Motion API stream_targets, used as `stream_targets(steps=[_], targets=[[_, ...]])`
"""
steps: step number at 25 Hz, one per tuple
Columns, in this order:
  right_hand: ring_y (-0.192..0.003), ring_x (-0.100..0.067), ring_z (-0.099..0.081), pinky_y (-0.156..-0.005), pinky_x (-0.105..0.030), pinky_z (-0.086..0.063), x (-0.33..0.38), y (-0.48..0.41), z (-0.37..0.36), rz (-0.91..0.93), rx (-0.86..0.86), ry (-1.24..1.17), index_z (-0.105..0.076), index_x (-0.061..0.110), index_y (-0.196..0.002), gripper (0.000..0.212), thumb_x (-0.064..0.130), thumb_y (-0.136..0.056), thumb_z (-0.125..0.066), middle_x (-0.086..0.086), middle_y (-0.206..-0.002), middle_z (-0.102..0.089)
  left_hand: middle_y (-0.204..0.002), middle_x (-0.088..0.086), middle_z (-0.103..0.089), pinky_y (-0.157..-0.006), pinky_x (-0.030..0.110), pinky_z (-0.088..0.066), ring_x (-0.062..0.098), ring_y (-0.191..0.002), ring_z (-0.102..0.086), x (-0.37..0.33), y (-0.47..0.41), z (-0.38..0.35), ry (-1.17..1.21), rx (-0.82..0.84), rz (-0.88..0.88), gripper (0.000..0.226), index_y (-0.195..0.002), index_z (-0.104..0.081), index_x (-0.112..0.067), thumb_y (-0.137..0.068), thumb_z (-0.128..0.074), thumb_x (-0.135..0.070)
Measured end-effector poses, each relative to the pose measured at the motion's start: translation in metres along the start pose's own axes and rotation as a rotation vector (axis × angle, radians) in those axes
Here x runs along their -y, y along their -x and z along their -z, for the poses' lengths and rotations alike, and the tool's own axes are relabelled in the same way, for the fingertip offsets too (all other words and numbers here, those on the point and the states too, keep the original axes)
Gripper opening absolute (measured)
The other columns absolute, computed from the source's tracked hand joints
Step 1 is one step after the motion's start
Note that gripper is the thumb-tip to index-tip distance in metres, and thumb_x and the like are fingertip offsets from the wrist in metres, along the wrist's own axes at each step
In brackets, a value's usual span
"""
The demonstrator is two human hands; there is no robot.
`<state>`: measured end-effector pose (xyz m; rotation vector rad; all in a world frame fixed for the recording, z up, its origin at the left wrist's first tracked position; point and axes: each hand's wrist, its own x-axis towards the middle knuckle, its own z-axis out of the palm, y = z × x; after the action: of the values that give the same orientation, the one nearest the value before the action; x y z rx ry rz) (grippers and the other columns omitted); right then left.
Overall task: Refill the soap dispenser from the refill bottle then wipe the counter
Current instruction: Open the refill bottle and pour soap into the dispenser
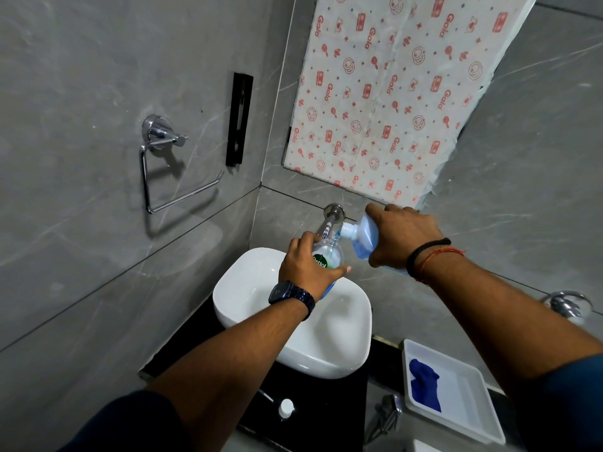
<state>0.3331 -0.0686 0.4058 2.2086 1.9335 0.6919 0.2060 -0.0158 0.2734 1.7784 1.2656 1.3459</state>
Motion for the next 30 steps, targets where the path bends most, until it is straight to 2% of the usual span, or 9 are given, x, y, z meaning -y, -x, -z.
stream_targets(steps=[10,19,30], targets=[[-0.087,-0.026,-0.055,-0.069,-0.036,-0.048,0.0025,-0.0006,0.0011,-0.003,0.016,-0.006,-0.040,0.028,-0.116,0.072,0.045,-0.059,-0.080,-0.004,-0.101,-0.060,-0.102,-0.004,-0.054,-0.064,0.023,-0.045,0.013,-0.080,-0.050,0.0022,0.0002,0.0011,-0.003,-0.001,-0.001,0.072,-0.101,-0.046,-0.028,-0.046,-0.084,-0.056],[-0.087,-0.028,-0.056,-0.064,-0.032,-0.041,0.0020,-0.0013,-0.0003,0.001,-0.001,0.000,-0.041,0.028,-0.116,0.072,0.045,-0.057,-0.080,-0.005,-0.100,-0.060,-0.103,-0.003,-0.055,-0.064,0.023,-0.044,0.013,-0.082,-0.050,0.0015,0.0005,0.0008,-0.001,-0.001,0.000,0.072,-0.101,-0.048,-0.027,-0.046,-0.084,-0.055],[-0.089,-0.028,-0.056,-0.064,-0.032,-0.039,0.0039,0.0015,-0.0002,0.002,0.001,-0.004,-0.041,0.027,-0.117,0.072,0.044,-0.059,-0.080,-0.005,-0.101,-0.060,-0.104,-0.002,-0.055,-0.063,0.023,-0.043,0.013,-0.081,-0.049,0.0035,0.0006,-0.0008,-0.013,0.006,0.004,0.073,-0.103,-0.048,-0.026,-0.047,-0.084,-0.055]])
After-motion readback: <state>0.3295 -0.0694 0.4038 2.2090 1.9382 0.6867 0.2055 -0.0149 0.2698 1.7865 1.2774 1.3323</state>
